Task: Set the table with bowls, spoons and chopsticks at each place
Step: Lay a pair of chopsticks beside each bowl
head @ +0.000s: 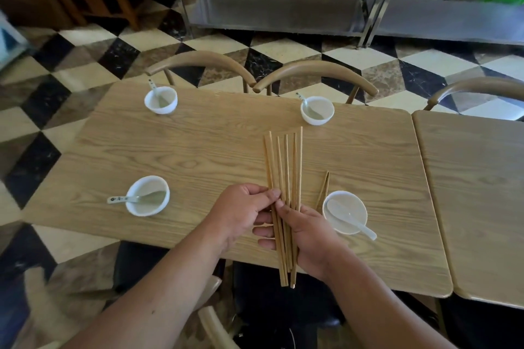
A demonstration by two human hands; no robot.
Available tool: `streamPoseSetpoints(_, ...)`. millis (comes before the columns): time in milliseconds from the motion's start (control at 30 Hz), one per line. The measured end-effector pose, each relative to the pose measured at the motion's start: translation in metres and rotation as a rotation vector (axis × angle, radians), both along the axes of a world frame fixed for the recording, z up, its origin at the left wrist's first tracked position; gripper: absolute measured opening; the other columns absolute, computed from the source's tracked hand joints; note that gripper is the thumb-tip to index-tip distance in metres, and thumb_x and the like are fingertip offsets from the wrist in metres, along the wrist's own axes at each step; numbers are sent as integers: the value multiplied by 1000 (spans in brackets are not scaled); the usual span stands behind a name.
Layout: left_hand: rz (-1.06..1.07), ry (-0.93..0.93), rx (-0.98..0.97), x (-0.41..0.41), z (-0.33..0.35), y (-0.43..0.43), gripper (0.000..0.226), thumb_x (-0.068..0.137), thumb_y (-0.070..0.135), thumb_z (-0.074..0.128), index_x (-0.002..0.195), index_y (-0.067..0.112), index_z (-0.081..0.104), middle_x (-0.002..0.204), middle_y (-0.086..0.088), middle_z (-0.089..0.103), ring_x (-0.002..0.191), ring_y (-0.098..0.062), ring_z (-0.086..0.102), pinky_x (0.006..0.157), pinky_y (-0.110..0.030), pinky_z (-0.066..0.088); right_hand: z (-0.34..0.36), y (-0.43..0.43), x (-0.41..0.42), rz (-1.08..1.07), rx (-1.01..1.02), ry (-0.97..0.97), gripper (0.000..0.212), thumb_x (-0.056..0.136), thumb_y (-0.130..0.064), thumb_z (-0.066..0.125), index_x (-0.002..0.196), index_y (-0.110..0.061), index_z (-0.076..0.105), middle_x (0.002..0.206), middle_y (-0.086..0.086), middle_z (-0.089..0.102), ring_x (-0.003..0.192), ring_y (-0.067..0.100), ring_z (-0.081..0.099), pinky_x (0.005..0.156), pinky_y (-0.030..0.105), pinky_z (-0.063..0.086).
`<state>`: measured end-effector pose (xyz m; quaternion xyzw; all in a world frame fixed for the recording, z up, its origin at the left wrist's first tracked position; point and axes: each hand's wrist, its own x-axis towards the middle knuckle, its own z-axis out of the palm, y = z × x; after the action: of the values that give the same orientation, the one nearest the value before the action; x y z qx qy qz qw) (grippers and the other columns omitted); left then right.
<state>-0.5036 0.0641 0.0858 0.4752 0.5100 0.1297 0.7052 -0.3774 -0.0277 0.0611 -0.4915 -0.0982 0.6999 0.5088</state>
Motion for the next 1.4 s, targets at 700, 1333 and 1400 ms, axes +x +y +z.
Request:
streamPoseSetpoints(700,-364,143,1132,-144,15,74,18,94,34,75,110,32,83,91,19,75,89,-1,69,75,-19,53,26,92,-95,235,-215,126,44,99,-55,62,75,-18,66,58,-7,41,36,4,27,34,17,22)
streamPoseSetpoints(1333,-371,186,972,-363,-13,191,13,95,33,77,106,31,84,90,15,79,86,-1,72,77,-25,57,13,156,-312,35,-241,-142,8,104,-14,65,108,-8,67,86,4,76,41,6,29,38,19,26)
streamPoseSetpoints(1400,-178,114,562,-362,-10,194,12,96,31,77,102,26,86,89,12,82,86,-1,76,80,-18,57,10,158,-316,1,-222,-283,13,102,-13,68,113,-6,68,94,8,79,43,8,30,40,22,27)
